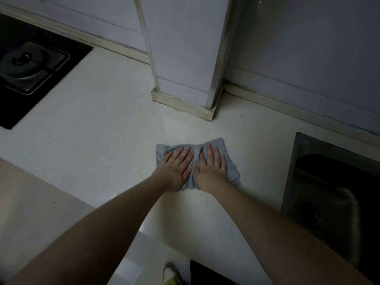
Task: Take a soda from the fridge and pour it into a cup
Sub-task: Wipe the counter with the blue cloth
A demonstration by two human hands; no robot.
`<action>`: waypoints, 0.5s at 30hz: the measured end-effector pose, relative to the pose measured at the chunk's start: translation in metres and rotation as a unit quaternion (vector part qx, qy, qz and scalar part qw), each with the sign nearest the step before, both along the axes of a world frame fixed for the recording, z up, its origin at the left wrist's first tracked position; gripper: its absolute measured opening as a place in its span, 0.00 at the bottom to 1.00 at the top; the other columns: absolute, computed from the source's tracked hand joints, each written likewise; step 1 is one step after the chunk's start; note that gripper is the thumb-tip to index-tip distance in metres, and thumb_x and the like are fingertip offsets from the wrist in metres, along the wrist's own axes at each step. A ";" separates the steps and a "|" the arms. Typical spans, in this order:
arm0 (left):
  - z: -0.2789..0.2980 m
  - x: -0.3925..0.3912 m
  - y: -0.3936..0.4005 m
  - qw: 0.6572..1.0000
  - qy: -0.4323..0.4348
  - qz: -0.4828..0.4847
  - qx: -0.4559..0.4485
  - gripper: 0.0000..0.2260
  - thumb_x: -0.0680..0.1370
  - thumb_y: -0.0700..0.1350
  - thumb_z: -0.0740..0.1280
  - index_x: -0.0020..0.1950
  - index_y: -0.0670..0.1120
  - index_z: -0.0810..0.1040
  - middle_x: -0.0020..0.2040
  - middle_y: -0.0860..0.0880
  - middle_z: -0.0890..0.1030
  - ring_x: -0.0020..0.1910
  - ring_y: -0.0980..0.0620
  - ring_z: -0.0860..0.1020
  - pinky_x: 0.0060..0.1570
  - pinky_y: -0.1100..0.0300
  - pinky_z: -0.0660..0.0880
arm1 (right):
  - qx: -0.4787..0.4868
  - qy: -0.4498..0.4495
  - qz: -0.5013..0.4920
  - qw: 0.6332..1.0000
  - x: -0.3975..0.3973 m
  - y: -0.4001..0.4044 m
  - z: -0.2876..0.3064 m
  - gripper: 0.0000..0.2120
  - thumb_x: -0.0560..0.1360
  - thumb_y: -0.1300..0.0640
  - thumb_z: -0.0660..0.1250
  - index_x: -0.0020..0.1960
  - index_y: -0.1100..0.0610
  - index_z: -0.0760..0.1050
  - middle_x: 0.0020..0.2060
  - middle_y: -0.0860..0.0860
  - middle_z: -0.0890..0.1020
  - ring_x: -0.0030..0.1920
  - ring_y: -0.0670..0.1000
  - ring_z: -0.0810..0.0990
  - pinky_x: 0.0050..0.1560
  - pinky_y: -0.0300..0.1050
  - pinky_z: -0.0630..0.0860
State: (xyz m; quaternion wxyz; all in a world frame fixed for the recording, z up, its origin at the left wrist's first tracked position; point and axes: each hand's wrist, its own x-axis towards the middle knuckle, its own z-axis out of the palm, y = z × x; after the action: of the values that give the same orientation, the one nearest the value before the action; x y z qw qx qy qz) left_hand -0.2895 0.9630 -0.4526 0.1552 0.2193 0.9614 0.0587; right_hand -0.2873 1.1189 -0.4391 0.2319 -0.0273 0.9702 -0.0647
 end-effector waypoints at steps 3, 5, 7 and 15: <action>-0.001 -0.025 0.002 1.000 -0.022 -0.001 -0.020 0.28 0.81 0.59 0.36 0.79 0.50 0.37 0.79 0.50 0.38 0.78 0.51 0.39 0.72 0.54 0.33 | 0.009 0.011 0.010 1.000 -0.024 -0.002 -0.005 0.31 0.81 0.41 0.41 0.75 0.52 0.29 0.75 0.53 0.30 0.75 0.54 0.30 0.74 0.56 0.34; -0.002 -0.039 0.002 0.999 -0.026 0.001 -0.023 0.29 0.80 0.59 0.35 0.78 0.50 0.36 0.79 0.50 0.38 0.78 0.52 0.38 0.71 0.55 0.32 | 0.011 0.014 0.017 1.000 -0.037 -0.002 -0.007 0.30 0.81 0.42 0.40 0.75 0.53 0.29 0.75 0.53 0.30 0.75 0.54 0.30 0.74 0.56 0.33; -0.001 -0.049 0.002 0.999 -0.025 0.003 -0.032 0.29 0.80 0.60 0.34 0.78 0.50 0.35 0.79 0.50 0.38 0.78 0.52 0.37 0.71 0.55 0.32 | 0.011 0.014 0.028 0.999 -0.048 -0.003 -0.006 0.30 0.82 0.42 0.40 0.75 0.53 0.29 0.75 0.53 0.30 0.75 0.54 0.29 0.73 0.55 0.31; 0.009 -0.064 0.006 0.996 -0.056 0.027 -0.068 0.26 0.84 0.55 0.41 0.78 0.50 0.35 0.79 0.50 0.35 0.77 0.52 0.36 0.73 0.53 0.35 | 0.003 -0.022 0.040 0.999 -0.067 -0.004 0.001 0.29 0.81 0.42 0.38 0.76 0.52 0.29 0.75 0.52 0.29 0.74 0.54 0.29 0.73 0.55 0.31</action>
State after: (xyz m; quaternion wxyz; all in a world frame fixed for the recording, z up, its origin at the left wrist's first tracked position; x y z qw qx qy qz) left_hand -0.3532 0.9691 -0.4439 0.2220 0.1784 0.9585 0.0099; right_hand -0.3547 1.1145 -0.4379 0.2558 -0.0642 0.9632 -0.0527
